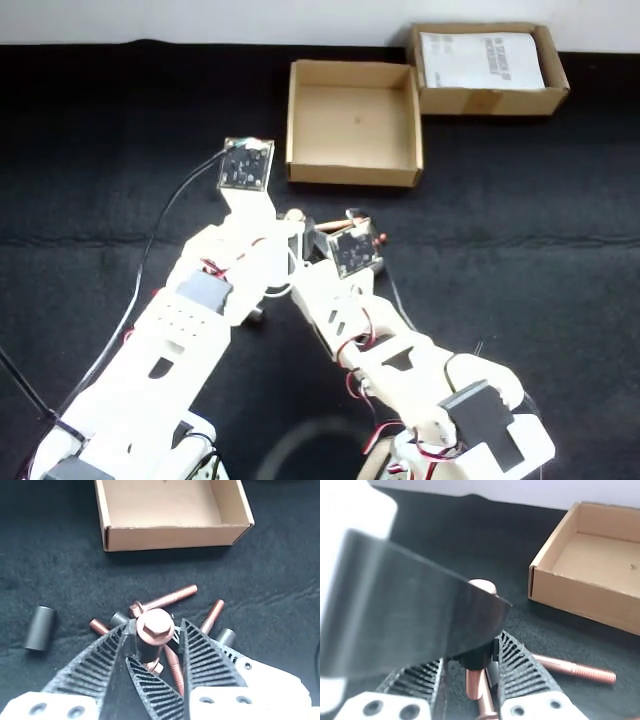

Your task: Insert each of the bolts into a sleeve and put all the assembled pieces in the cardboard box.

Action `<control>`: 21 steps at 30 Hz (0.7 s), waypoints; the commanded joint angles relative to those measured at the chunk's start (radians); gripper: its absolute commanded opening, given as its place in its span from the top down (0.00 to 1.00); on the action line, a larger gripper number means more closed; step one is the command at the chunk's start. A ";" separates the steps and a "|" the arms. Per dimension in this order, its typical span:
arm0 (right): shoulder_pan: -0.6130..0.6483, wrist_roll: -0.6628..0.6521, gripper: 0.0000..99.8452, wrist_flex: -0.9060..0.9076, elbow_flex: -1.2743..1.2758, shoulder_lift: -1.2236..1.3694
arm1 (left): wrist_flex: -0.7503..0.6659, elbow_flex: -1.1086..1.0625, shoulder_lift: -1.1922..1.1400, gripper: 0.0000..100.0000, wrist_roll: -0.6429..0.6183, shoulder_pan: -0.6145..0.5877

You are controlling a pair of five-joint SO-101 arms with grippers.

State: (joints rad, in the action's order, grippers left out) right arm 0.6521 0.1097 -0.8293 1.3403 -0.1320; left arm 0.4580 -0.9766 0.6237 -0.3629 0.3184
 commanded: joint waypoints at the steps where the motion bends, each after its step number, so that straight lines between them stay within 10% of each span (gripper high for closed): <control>1: -0.007 0.008 0.99 -0.019 -0.007 -0.053 | 0.035 0.013 0.013 0.85 0.000 0.013; 11: -0.096 0.011 0.99 -0.001 -0.045 -0.053 | 0.279 0.104 0.097 0.86 0.000 -0.064; 21: -0.151 0.101 0.99 0.386 -0.259 -0.062 | 0.278 0.036 0.211 0.94 0.002 -0.266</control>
State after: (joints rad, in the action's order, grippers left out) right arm 0.5125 0.2002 -0.5301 1.1792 -0.1366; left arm 0.7388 -0.9321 0.8124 -0.3629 0.1020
